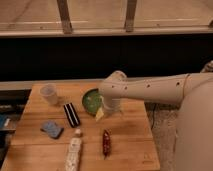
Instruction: Drag the pepper across the table
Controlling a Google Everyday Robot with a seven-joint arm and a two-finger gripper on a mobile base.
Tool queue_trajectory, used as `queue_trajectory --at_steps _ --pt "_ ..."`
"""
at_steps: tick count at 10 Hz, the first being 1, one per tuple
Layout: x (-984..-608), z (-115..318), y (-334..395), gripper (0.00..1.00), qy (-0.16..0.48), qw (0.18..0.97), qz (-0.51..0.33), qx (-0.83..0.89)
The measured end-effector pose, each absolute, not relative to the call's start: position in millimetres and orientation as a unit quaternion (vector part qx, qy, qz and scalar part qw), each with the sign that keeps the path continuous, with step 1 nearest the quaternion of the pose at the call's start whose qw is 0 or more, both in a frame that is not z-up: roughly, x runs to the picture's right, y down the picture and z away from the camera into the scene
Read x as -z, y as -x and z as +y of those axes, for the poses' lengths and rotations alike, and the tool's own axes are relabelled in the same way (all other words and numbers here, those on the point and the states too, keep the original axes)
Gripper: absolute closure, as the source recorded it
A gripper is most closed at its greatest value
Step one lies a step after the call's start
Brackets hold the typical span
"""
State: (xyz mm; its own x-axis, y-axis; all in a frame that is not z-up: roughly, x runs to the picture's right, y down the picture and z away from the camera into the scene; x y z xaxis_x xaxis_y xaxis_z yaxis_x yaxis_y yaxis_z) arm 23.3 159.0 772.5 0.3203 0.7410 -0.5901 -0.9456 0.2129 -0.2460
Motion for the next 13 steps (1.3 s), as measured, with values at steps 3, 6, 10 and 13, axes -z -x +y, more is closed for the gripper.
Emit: queue_trajectory --at_steps 3,6,10,13 --pt "-766.2 190.3 -25.8 0.2 0.301 0.737 0.178 -0.579" --pt "-764.5 208.5 -24.9 0.2 0.318 0.728 0.183 -0.579" --pt "-764.3 209.1 -25.6 0.2 0.318 0.729 0.185 -0.578" --pt "-766.0 214.2 -26.2 0.2 0.314 0.733 0.195 -0.571"
